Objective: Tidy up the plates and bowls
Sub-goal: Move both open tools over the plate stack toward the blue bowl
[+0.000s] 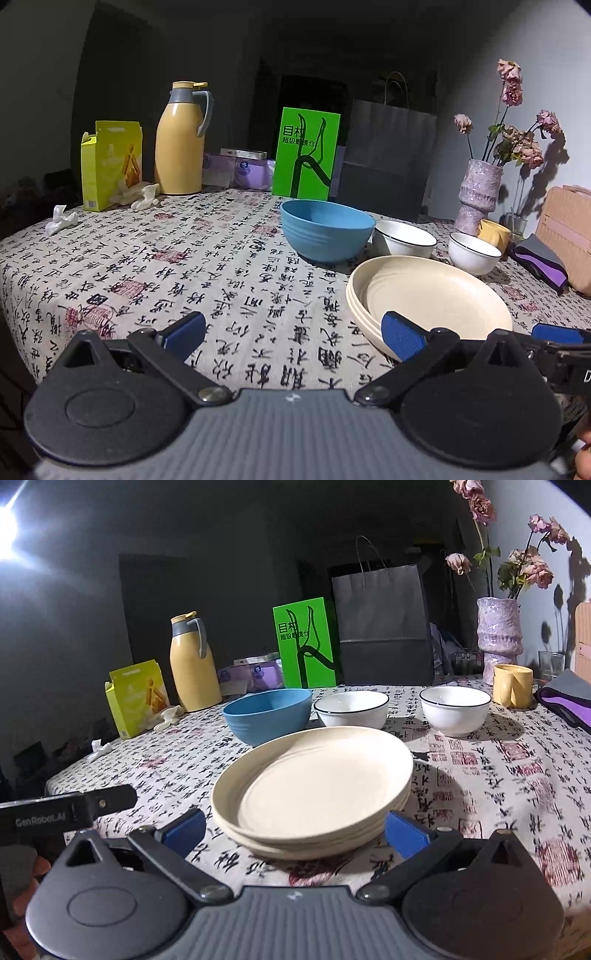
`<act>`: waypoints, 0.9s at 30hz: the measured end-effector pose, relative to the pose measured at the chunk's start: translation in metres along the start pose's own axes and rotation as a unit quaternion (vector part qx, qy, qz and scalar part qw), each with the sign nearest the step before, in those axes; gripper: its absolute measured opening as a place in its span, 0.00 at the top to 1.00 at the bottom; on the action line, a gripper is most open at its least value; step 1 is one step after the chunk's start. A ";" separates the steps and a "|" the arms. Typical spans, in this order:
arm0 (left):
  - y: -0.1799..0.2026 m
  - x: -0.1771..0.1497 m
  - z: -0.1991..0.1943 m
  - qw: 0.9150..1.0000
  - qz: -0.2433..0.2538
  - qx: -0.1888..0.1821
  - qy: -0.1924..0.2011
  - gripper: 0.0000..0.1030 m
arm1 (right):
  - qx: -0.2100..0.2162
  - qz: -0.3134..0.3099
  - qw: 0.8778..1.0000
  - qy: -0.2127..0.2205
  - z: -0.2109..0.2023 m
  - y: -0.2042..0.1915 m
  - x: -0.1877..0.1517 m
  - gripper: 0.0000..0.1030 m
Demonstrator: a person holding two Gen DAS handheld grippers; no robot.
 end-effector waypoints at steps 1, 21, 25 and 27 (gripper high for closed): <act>-0.001 0.003 0.002 1.000 -0.001 0.001 -0.001 0.00 | 0.000 0.000 1.000 0.001 0.002 0.001 0.003 0.00; -0.008 0.068 0.046 1.000 0.008 -0.011 -0.014 0.00 | 0.023 0.010 1.000 -0.018 0.053 0.016 0.078 0.00; -0.013 0.083 0.054 1.000 0.010 -0.013 -0.010 0.00 | 0.032 0.006 0.999 -0.029 0.065 0.014 0.097 0.00; -0.016 0.090 0.059 1.000 0.009 -0.014 -0.010 0.00 | 0.041 0.007 0.998 -0.039 0.072 0.014 0.107 0.00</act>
Point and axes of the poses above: each gripper's, at about its wrist camera, not at the fingertips, and z roughly the way its jaws point, y to its right, x to its top, the point moved 1 cm from there along z, roughly the way its jaws point, and after that the axes turned 11 degrees about -y, right-handed, at the moved point
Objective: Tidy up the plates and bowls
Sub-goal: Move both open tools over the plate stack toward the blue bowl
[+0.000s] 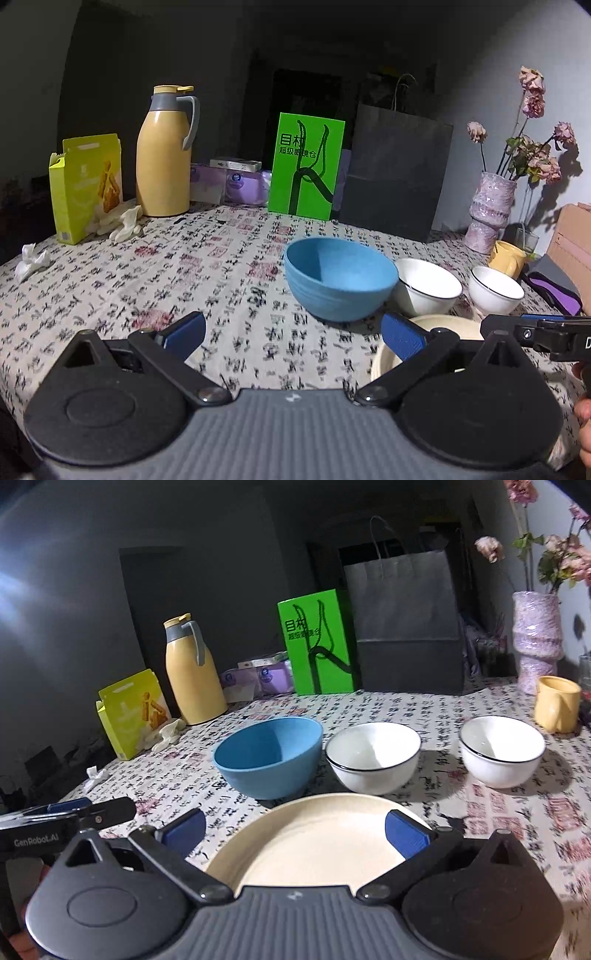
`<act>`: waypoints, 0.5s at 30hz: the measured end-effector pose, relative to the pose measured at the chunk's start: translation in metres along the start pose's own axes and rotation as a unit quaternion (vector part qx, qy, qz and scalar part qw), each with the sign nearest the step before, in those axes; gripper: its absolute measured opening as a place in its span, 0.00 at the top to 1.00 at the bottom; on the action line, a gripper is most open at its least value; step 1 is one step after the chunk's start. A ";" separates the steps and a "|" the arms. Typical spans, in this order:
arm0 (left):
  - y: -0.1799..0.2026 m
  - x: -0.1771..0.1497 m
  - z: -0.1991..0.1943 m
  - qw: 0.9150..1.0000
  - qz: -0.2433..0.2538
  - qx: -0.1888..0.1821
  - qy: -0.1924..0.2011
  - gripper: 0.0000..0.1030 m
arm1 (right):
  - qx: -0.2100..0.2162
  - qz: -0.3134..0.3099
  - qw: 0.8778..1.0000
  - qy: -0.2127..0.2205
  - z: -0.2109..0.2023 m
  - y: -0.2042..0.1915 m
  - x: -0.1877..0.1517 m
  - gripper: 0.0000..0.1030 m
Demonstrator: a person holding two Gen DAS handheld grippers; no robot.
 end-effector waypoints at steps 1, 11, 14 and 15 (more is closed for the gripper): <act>-0.002 0.004 0.002 1.000 0.000 0.000 0.000 0.00 | 0.003 0.001 1.000 -0.005 0.003 0.000 0.005 0.00; -0.024 0.037 0.025 1.000 -0.006 -0.011 -0.002 0.00 | 0.005 0.002 1.000 -0.026 0.031 -0.004 0.050 0.00; -0.029 0.044 0.033 1.000 -0.007 -0.024 -0.010 0.00 | 0.001 -0.003 1.000 -0.029 0.040 -0.008 0.063 0.00; -0.030 0.046 0.036 1.000 -0.007 -0.028 -0.012 0.00 | -0.002 -0.007 1.000 -0.030 0.043 -0.010 0.067 0.00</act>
Point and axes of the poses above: each gripper's, at about its wrist camera, not at the fingertips, and z roughly the way its jaws point, y to its right, x to its top, the point moved 1 cm from there along z, roughly the way its jaws point, and after that the axes turned 11 degrees about -y, right-handed, at the moved point
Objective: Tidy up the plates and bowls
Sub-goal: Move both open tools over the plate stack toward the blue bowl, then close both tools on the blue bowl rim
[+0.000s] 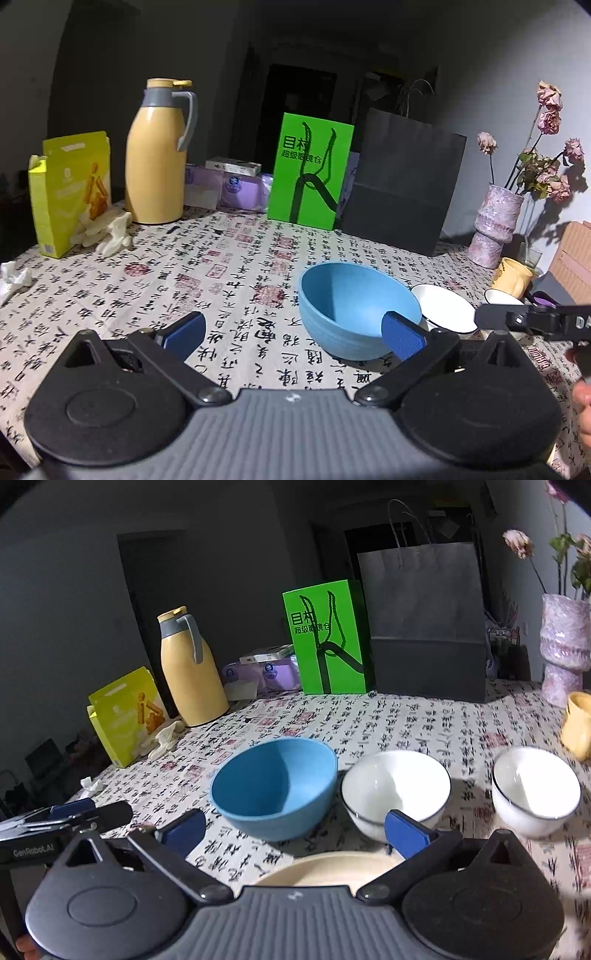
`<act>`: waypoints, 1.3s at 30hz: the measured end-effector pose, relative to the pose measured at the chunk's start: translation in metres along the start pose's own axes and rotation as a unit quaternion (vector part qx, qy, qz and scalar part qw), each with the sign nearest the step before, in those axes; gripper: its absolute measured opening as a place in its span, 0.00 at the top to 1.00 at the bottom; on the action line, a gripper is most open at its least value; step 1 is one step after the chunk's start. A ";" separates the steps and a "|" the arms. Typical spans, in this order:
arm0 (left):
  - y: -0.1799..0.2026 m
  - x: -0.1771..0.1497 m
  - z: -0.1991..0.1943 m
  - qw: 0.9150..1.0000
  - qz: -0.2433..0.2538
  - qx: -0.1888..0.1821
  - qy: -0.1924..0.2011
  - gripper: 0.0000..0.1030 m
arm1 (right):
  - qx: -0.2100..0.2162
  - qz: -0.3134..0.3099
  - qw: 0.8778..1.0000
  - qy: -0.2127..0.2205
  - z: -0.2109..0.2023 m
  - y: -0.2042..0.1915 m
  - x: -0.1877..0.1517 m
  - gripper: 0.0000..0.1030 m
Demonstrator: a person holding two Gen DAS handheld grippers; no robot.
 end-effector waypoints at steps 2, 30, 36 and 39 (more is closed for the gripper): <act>-0.002 0.005 0.005 1.000 0.000 -0.003 -0.004 0.00 | -0.005 -0.006 1.000 -0.003 0.006 -0.003 0.009 0.00; -0.004 0.057 0.121 0.982 -0.101 -0.002 -0.162 0.00 | -0.059 -0.061 0.988 -0.132 0.135 0.002 0.098 0.54; -0.003 0.051 0.136 0.975 -0.115 -0.017 -0.187 0.17 | -0.060 -0.059 0.985 -0.150 0.151 0.009 0.097 0.69; 0.000 0.049 0.141 0.973 -0.116 -0.025 -0.197 0.31 | -0.059 -0.058 0.984 -0.156 0.156 0.010 0.096 0.73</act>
Point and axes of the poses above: each gripper's, at about its wrist camera, not at the fingertips, and z roughly the way its jaws point, y to its right, x to its top, the point moved 1 cm from there along z, roughly the way its jaws point, and after that the axes turned 11 degrees about -y, right-handed, at the moved point
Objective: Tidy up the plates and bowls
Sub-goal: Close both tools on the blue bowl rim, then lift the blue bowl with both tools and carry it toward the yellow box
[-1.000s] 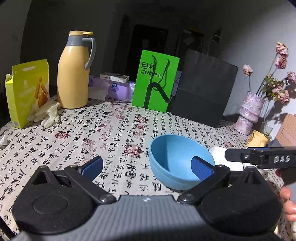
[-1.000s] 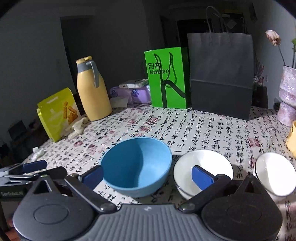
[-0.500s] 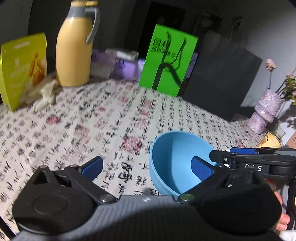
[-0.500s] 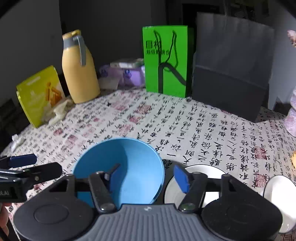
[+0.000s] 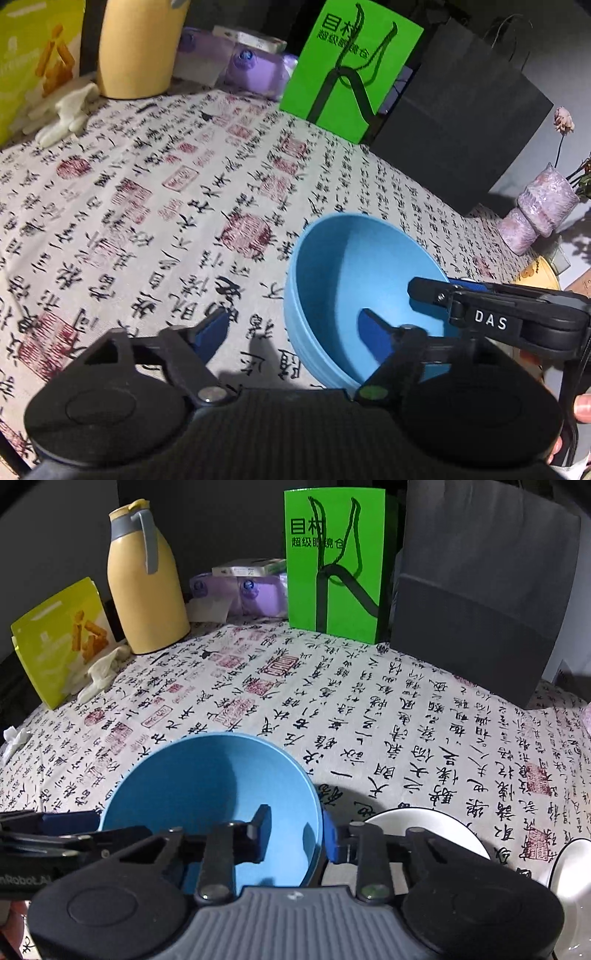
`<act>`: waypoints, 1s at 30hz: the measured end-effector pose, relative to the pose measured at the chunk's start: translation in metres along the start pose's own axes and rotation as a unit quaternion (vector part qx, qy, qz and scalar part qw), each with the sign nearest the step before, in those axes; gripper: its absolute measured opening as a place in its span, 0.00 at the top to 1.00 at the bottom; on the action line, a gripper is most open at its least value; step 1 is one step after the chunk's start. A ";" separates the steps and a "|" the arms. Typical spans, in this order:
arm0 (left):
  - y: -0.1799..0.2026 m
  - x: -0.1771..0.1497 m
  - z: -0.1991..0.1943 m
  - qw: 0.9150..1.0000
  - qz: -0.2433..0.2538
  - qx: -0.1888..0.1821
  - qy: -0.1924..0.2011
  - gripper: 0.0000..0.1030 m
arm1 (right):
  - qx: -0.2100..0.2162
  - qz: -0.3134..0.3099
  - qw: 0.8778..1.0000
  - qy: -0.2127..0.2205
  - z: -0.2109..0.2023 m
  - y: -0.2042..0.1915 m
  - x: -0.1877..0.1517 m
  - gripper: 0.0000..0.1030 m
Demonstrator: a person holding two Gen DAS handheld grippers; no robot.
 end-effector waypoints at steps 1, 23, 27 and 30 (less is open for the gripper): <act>0.000 0.000 0.002 1.000 0.000 -0.002 -0.004 0.37 | 0.000 0.000 1.000 0.000 0.001 0.000 0.000 0.75; 0.004 -0.004 0.008 1.000 0.000 -0.004 -0.005 0.70 | -0.002 0.011 1.000 0.005 0.000 0.006 -0.004 0.92; 0.003 -0.005 0.006 1.000 -0.001 -0.002 -0.001 0.70 | -0.003 0.009 1.000 0.007 -0.002 0.004 -0.005 0.92; 0.002 -0.006 0.003 1.000 -0.001 -0.003 0.003 0.70 | -0.004 0.008 1.000 0.009 -0.004 0.001 -0.006 0.92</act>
Point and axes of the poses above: each gripper's, at about its wrist camera, not at the fingertips, and z roughly the way its jaws point, y to its right, x to its top, the point moved 1 cm from there along z, roughly the way its jaws point, and after that the axes turned 11 degrees about -y, right-handed, at the moved point
